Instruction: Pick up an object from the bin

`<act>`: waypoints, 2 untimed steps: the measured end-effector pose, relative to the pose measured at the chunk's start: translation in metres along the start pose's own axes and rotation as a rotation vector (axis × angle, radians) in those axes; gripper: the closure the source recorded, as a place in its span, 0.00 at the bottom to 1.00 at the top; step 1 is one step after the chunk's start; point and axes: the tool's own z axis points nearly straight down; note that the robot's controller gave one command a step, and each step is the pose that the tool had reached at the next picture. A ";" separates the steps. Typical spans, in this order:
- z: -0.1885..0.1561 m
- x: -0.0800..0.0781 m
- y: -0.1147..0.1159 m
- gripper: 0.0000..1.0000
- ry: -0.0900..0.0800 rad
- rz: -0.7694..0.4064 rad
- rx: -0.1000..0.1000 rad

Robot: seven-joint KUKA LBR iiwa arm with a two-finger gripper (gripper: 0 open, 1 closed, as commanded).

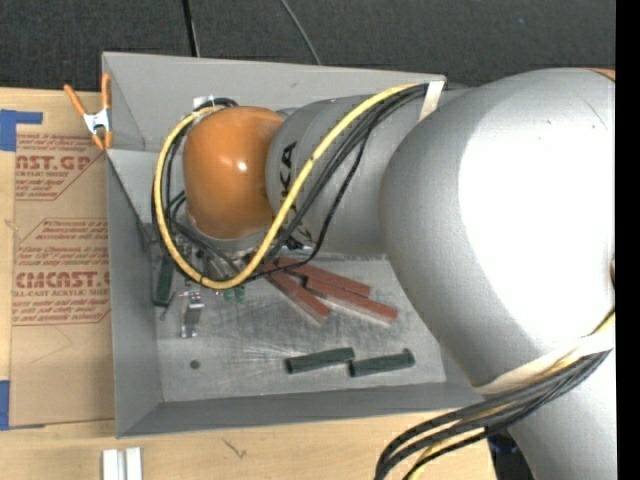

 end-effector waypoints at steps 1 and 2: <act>0.030 0.001 0.001 0.00 0.005 -0.192 0.002; 0.026 -0.015 -0.004 0.00 0.004 -0.361 0.000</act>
Offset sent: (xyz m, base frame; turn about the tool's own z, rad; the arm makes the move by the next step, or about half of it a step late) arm 0.0221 -0.0064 -0.0244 -0.3990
